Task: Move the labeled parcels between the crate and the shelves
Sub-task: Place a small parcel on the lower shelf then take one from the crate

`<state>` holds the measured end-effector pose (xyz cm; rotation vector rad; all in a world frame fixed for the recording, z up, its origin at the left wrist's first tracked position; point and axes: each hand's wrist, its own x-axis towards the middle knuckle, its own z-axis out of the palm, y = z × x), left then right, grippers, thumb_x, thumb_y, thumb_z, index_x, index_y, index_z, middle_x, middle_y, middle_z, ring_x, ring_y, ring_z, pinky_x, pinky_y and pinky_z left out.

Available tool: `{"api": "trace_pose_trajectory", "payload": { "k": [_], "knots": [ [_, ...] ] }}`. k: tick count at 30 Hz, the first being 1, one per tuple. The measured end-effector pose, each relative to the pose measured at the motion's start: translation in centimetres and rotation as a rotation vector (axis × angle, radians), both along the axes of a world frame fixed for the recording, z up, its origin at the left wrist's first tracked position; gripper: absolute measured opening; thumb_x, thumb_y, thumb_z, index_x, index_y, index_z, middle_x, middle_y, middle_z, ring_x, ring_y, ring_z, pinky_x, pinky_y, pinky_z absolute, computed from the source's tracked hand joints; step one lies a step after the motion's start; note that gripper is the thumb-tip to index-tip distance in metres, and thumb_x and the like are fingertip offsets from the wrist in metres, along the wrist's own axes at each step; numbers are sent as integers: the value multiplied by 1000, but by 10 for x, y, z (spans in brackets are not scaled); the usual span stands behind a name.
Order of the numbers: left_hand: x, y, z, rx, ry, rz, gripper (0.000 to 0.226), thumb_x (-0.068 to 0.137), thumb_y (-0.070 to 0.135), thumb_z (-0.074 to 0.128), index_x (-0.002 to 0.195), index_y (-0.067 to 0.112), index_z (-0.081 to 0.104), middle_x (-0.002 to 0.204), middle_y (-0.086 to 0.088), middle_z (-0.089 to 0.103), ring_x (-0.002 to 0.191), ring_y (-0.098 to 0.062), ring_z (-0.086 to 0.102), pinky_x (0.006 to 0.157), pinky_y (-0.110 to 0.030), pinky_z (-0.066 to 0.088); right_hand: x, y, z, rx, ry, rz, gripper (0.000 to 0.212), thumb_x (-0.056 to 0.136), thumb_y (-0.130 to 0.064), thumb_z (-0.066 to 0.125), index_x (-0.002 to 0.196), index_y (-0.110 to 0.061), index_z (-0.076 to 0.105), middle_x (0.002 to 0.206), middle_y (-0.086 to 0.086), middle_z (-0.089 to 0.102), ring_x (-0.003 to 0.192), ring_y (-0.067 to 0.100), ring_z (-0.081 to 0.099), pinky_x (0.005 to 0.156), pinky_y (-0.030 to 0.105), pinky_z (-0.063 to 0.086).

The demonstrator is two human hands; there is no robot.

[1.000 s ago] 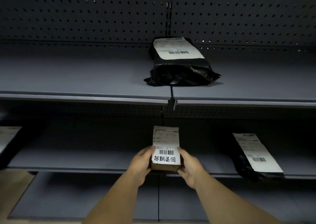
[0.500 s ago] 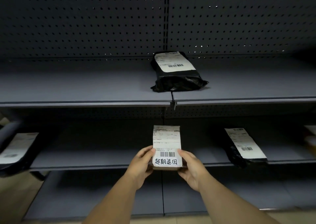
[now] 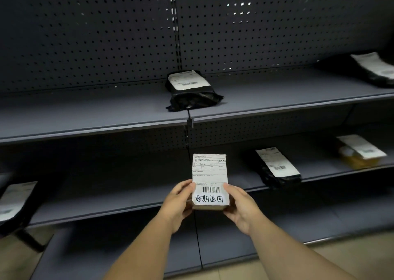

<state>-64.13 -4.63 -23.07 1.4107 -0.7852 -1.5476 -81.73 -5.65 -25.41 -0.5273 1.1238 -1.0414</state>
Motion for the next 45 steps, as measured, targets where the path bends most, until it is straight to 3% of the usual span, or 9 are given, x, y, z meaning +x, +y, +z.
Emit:
{"api": "trace_pose_trajectory", "payload": {
  "k": [3, 7, 13, 17, 24, 28, 31, 40, 45],
  "knots": [
    [-23, -5, 7, -15, -25, -57, 17, 91, 31, 58, 108, 31, 63, 100, 4, 74, 99, -18, 66, 84, -34, 47, -23, 4, 6, -20, 2, -62, 21, 87, -25, 65, 107, -16, 64, 97, 5, 76, 98, 23, 68, 69, 32, 51],
    [-64, -19, 17, -28, -102, -123, 20, 92, 40, 55, 105, 31, 66, 97, 5, 75, 100, -18, 65, 94, -39, 47, -64, 9, 15, -26, 16, -155, 24, 86, -27, 66, 109, -19, 64, 98, 3, 76, 97, 21, 69, 67, 30, 51],
    [-155, -49, 32, -266, -486, -169, 19, 92, 41, 54, 100, 28, 65, 109, 7, 65, 96, -8, 55, 81, -26, 40, -162, 17, 24, -29, 63, -345, 23, 87, -31, 65, 108, -22, 65, 94, 0, 76, 95, 20, 70, 91, 38, 49],
    [-236, -64, 39, -482, -927, -300, 32, 92, 41, 52, 114, 22, 65, 115, 1, 65, 103, -17, 59, 84, -30, 47, -239, 31, 30, -8, 87, -498, 21, 85, -35, 66, 102, -23, 65, 84, 0, 77, 87, 19, 71, 72, 31, 49],
    [-388, -62, 55, -888, -1328, -478, 41, 94, 48, 42, 125, 26, 57, 121, 3, 61, 110, -18, 56, 88, -33, 43, -372, 69, 33, -8, 114, -719, 16, 87, -35, 64, 95, -21, 62, 64, -7, 74, 54, 8, 70, 54, 22, 47],
    [-463, -52, 61, -1033, -1391, -564, 37, 92, 48, 43, 114, 25, 62, 112, 3, 64, 102, -19, 59, 84, -33, 43, -436, 92, 36, -14, 145, -807, 18, 88, -35, 63, 97, -19, 62, 75, -3, 73, 62, 11, 67, 63, 26, 48],
    [-514, -43, 63, -1103, -1424, -593, 34, 91, 49, 42, 106, 26, 63, 108, 4, 64, 100, -18, 58, 81, -31, 41, -479, 111, 39, -25, 172, -855, 16, 90, -33, 59, 95, -19, 61, 63, -8, 73, 51, 7, 67, 55, 23, 48],
    [-630, -23, 58, -1263, -1337, -689, 34, 92, 47, 43, 109, 24, 63, 110, 3, 64, 103, -19, 57, 84, -32, 40, -567, 157, 42, -35, 189, -1020, 17, 92, -33, 56, 99, -19, 64, 82, -1, 74, 72, 14, 68, 59, 26, 46],
    [-680, -27, 57, -1331, -1314, -737, 34, 93, 48, 42, 106, 23, 63, 106, 2, 64, 98, -20, 58, 78, -32, 41, -603, 166, 42, -16, 189, -1119, 18, 90, -30, 59, 100, -16, 64, 88, 4, 74, 77, 20, 67, 86, 40, 51]
  ]
}}
